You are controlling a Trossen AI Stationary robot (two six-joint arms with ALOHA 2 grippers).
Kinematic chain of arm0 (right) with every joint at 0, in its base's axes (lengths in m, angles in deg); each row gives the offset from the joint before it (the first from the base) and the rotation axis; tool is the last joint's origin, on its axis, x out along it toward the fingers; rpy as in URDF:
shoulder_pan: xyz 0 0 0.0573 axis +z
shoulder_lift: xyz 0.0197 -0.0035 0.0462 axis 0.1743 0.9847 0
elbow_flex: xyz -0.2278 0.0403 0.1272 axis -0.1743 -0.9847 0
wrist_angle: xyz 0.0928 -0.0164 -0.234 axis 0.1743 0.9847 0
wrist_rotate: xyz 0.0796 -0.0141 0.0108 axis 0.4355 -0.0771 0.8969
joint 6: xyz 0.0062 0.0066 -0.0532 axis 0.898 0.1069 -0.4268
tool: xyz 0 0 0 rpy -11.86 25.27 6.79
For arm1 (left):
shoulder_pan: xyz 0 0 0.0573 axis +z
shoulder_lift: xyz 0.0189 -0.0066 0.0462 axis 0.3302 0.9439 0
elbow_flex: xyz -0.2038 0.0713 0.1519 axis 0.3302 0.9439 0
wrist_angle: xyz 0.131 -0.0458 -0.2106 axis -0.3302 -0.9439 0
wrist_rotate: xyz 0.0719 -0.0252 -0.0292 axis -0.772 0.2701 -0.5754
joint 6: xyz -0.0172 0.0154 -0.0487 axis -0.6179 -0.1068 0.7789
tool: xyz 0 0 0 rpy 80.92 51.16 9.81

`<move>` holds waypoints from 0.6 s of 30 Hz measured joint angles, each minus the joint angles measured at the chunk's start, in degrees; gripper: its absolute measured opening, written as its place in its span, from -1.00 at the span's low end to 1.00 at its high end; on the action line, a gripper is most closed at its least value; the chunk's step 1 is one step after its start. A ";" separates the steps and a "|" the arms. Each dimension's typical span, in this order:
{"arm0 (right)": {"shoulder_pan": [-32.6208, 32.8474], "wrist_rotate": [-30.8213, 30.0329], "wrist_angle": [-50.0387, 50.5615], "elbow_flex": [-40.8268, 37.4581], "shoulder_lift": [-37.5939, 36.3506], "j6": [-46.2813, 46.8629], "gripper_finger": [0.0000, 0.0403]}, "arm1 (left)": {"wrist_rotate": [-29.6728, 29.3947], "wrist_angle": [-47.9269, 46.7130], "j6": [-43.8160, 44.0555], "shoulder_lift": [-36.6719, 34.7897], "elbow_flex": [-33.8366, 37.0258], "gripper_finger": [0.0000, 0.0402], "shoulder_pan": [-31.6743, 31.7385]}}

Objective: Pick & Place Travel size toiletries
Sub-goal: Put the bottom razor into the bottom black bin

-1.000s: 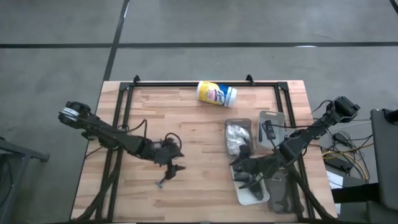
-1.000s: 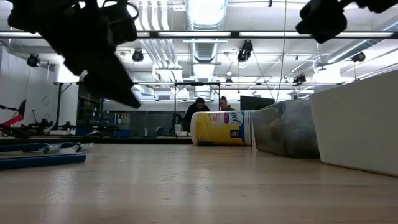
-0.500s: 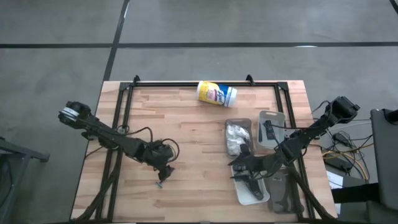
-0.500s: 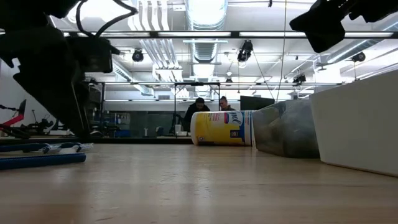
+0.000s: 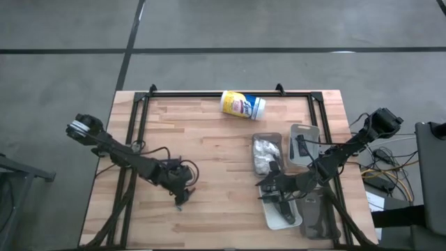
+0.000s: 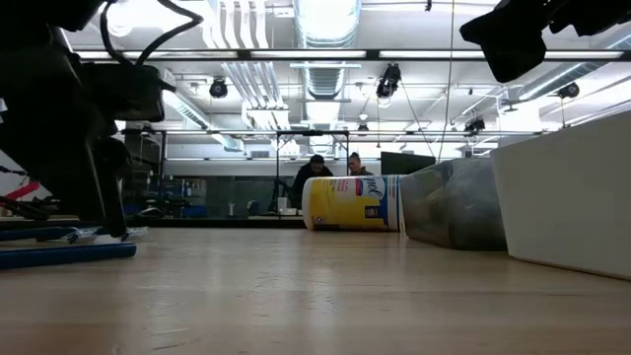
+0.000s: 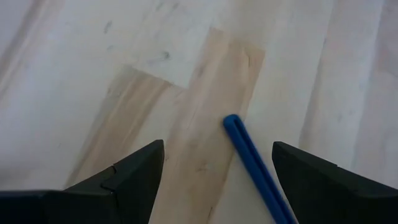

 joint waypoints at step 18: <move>0.00 0.00 -0.22 -0.02 0.00 0.20 0.26 | -2.10 6.47 -2.09 9.09 -0.24 0.51 -2.97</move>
